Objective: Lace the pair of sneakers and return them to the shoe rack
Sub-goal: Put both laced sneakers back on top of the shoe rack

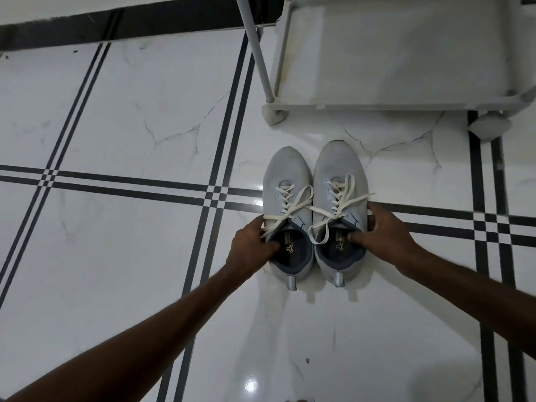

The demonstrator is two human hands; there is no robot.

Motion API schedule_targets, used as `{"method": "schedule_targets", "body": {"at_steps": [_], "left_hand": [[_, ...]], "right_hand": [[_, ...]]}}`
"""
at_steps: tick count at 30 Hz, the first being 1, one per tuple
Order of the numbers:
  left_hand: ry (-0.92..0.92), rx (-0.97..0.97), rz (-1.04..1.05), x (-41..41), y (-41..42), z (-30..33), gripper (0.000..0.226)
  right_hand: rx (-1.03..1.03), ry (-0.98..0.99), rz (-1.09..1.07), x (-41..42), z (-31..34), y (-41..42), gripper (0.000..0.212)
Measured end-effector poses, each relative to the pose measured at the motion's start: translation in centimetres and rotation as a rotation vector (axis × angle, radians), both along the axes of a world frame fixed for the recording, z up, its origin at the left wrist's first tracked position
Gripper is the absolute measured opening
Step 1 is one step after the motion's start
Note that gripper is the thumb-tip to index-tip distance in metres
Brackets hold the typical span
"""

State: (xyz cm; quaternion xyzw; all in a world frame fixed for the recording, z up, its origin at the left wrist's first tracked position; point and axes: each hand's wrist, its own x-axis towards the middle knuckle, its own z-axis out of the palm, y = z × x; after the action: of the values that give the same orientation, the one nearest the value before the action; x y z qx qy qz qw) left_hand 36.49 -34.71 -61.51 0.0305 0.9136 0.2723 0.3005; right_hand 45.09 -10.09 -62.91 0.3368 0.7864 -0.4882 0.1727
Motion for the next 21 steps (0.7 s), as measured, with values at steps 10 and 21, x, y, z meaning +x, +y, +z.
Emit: {"method": "schedule_targets", "body": {"at_steps": [10, 21], "left_hand": [[0.009, 0.206, 0.122, 1.6, 0.2, 18.2, 0.035], [0.052, 0.526, 0.230, 0.9, 1.6, 48.1, 0.038]], "right_hand": [[-0.061, 0.103, 0.011, -0.2, 19.6, 2.0, 0.070], [-0.147, 0.273, -0.141, 0.6, 50.4, 2.9, 0.067]]}}
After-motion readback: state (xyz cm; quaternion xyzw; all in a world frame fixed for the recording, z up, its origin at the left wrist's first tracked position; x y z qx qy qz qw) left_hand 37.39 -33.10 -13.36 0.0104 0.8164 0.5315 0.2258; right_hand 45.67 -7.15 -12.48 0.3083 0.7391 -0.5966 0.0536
